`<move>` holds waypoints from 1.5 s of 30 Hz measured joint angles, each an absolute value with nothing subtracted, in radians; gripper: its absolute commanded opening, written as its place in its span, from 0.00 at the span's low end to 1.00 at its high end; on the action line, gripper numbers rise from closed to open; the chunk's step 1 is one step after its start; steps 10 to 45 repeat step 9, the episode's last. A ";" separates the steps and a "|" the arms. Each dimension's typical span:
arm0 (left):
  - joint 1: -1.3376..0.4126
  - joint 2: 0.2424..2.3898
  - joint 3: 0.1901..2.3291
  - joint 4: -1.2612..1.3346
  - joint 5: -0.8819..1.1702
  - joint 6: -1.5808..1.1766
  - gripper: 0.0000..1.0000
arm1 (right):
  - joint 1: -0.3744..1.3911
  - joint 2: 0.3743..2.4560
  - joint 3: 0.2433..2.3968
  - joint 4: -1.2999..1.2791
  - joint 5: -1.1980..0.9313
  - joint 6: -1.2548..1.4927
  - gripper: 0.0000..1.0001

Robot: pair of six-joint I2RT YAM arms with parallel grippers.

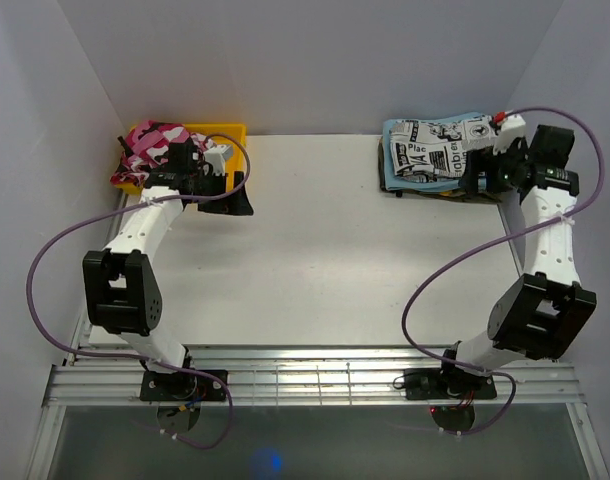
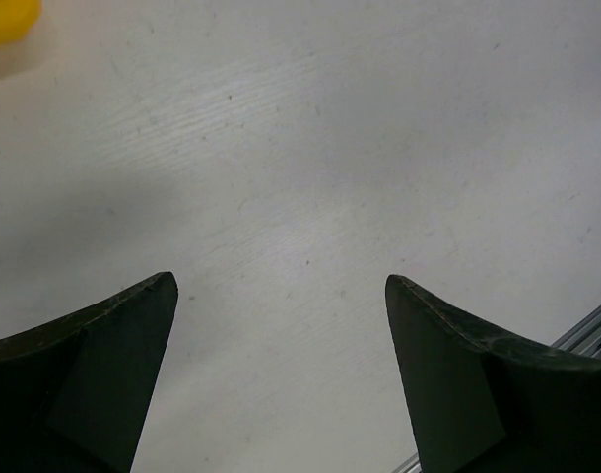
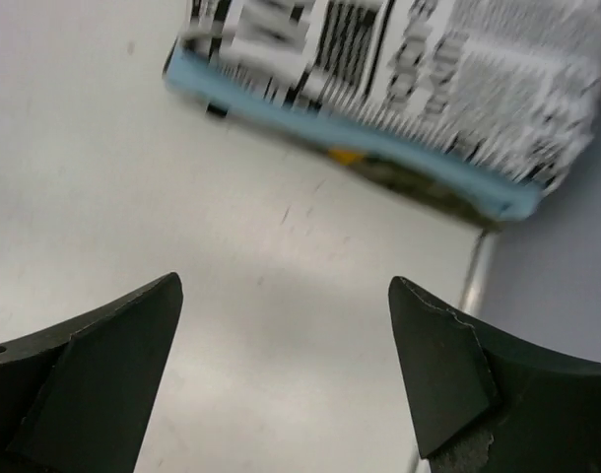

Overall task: Fold and stack the trousers
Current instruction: Neatly place the folded trousers to the corner

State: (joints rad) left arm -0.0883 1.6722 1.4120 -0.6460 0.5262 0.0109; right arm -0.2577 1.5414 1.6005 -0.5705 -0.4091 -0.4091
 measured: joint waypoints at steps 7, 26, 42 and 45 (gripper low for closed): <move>-0.089 1.533 1.171 -0.663 0.478 0.078 0.98 | -0.254 1.325 1.017 -0.637 -0.495 -0.454 0.90; -0.089 1.480 1.135 -0.667 0.478 0.080 0.98 | -0.252 1.250 0.946 -0.653 -0.512 -0.453 0.90; -0.089 1.480 1.135 -0.667 0.478 0.080 0.98 | -0.252 1.250 0.946 -0.653 -0.512 -0.453 0.90; -0.089 1.480 1.135 -0.667 0.478 0.080 0.98 | -0.252 1.250 0.946 -0.653 -0.512 -0.453 0.90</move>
